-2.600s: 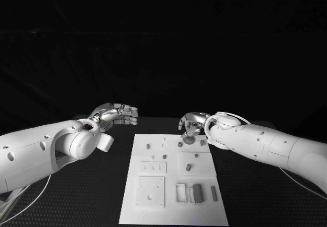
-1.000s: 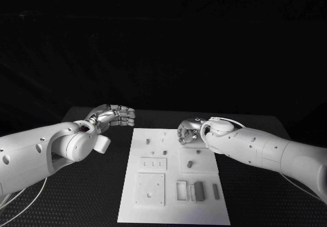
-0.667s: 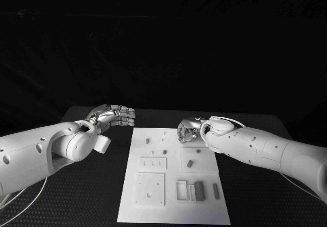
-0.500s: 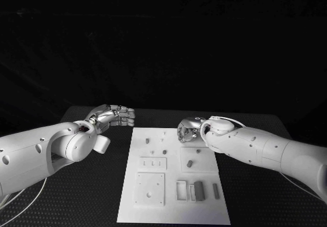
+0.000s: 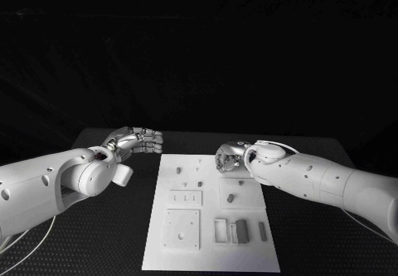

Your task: Assemble the parts on the task board

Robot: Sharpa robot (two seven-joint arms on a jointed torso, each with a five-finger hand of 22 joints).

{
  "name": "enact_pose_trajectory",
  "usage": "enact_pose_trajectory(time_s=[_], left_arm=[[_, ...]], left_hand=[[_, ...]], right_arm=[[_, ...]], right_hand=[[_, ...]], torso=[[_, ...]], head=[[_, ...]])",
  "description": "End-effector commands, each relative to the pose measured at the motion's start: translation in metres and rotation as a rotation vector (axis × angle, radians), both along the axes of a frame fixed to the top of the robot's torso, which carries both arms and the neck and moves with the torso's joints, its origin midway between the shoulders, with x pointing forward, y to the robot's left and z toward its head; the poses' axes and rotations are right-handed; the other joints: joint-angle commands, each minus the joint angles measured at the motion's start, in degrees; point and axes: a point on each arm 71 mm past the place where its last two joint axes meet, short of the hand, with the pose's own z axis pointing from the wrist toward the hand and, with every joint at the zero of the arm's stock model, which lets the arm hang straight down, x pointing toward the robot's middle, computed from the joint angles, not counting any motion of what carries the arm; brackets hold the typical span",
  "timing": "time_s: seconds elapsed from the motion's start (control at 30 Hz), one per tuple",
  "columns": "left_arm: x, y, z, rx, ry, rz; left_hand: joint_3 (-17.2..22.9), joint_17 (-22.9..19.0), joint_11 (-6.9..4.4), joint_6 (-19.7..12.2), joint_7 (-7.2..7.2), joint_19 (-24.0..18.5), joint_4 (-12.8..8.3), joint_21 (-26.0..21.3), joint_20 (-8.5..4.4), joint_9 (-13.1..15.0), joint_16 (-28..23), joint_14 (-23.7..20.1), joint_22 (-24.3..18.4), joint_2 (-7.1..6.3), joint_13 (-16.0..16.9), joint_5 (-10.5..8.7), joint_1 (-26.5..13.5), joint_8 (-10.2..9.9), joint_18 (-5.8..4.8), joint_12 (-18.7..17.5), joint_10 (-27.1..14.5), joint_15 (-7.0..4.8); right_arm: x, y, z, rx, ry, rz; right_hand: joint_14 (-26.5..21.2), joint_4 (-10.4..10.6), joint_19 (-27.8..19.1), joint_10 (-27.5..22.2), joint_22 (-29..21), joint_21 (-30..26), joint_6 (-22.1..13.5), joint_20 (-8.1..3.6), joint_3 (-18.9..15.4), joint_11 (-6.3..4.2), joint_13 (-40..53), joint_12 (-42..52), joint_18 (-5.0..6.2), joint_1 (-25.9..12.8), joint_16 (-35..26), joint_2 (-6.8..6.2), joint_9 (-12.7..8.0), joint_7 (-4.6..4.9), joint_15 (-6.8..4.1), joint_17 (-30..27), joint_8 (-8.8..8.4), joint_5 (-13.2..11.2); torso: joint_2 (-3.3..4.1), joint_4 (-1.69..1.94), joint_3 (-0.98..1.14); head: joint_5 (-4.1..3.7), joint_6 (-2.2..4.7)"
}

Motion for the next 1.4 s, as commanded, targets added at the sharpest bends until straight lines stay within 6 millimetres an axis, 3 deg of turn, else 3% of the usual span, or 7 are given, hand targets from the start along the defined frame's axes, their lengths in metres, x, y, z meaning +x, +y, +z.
enact_pose_trajectory(time_s=[0.03, 0.2, 0.33, 0.5, 0.77, 1.4], left_arm=[[0.0, -0.003, 0.002, -0.007, -0.006, -0.021], [0.0, -0.003, 0.002, -0.007, -0.006, -0.021], [0.0, -0.002, 0.002, -0.007, -0.006, -0.02], [0.0, -0.003, 0.002, -0.007, -0.006, -0.022], [0.0, -0.003, 0.002, -0.007, -0.006, -0.022], [0.0, -0.002, 0.002, -0.007, -0.006, -0.02]], left_hand=[[-0.3, 0.1, 0.0, 0.5, 2.37, 0.4, 0.0, -0.3, 0.08, -0.1, -0.3, 0.3, -0.1, -0.15, -0.1, -0.38, -0.5, -0.4, 0.98, -0.2, 0.5, 0.03], [-0.3, 0.1, 0.0, 0.5, 2.36, 0.4, 0.0, -0.3, 0.08, -0.1, -0.3, 0.3, -0.1, -0.15, -0.1, -0.39, -0.5, -0.4, 0.97, -0.2, 0.5, 0.03], [-0.3, 0.1, 0.0, 0.5, 2.35, 0.4, 0.0, -0.3, 0.08, -0.1, -0.4, 0.3, -0.1, -0.15, -0.1, -0.39, -0.5, -0.4, 0.97, -0.2, 0.5, 0.03], [-0.3, 0.1, 0.0, 0.5, 2.35, 0.4, 0.0, -0.3, 0.07, -0.1, -0.4, 0.3, -0.1, -0.14, -0.1, -0.4, -0.5, -0.4, 0.97, -0.3, 0.5, 0.03], [-0.3, 0.1, 0.01, 0.5, 2.33, 0.4, 0.0, -0.4, 0.07, -0.1, -0.4, 0.3, -0.1, -0.12, -0.1, -0.4, -0.6, -0.4, 0.96, -0.3, 0.5, 0.03], [-0.4, 0.1, 0.01, 0.5, 2.31, 0.5, 0.0, -0.4, 0.06, -0.2, -0.5, 0.4, -0.1, -0.09, -0.2, -0.41, -0.6, -0.5, 0.94, -0.3, 0.6, 0.03]], right_arm=[[-0.004, -0.007, -0.016, -0.066, 0.056, -0.012], [-0.004, -0.006, -0.015, -0.068, 0.042, -0.013], [-0.004, -0.005, -0.014, -0.074, 0.022, -0.014], [-0.005, -0.002, -0.014, -0.076, 0.021, -0.004], [-0.005, 0.001, -0.011, -0.065, -0.018, -0.008], [-0.013, 0.018, 0.008, 0.013, -0.221, -0.022]], right_hand=[[0.3, 0.0, 0.1, 0.2, 1.3, 0.2, 0.4, -0.3, 0.2, -0.03, -0.1, 0.2, 1.51, -0.2, 0.2, 0.22, -0.1, 0.05, -0.32, -0.1, 0.26, 0.0], [0.4, 0.0, 0.0, 0.3, 1.3, 0.3, 0.7, -0.33, 0.5, -0.13, -0.2, 0.3, 1.51, -0.1, 0.3, 0.67, 0.0, -0.06, -0.41, -0.1, 0.36, 0.0], [0.4, 0.3, 0.0, 0.4, 1.2, 0.4, 1.9, -0.28, 0.9, -0.42, -0.4, 0.2, 1.51, -0.4, 0.3, 2.83, 0.3, -0.38, -0.63, -0.2, 0.89, 0.0], [0.8, 0.0, -0.1, 1.4, 1.2, 0.7, 4.0, -0.38, 1.3, -1.13, -0.5, 0.6, 1.51, -0.8, 0.5, 3.62, 0.7, -1.14, -1.29, -0.2, 1.74, 0.0], [1.6, 0.1, 0.0, 2.6, 1.2, 1.2, 6.1, -0.53, 1.4, -1.94, -0.4, 1.2, 1.51, -1.4, 0.7, 3.84, 1.4, -1.96, -2.03, 0.2, 2.58, 0.0], [2.8, 0.1, 0.6, 3.8, 1.1, 1.6, 6.7, -0.89, 1.6, -2.34, -0.2, 1.7, 1.51, -1.7, 1.0, 2.99, 1.7, -2.34, -2.45, 0.8, 2.61, 0.0]], torso=[[0.08, 0.03, -0.01], [0.15, 0.06, 0.0], [0.22, 0.02, 0.03], [0.3, 0.03, -0.02], [0.33, 0.11, -0.06], [0.44, 0.08, -0.14]], head=[[-0.04, 0.04], [-0.07, 0.09], [-0.1, 0.18], [-0.19, 0.27], [-0.27, 0.26], [-0.06, 0.97]])
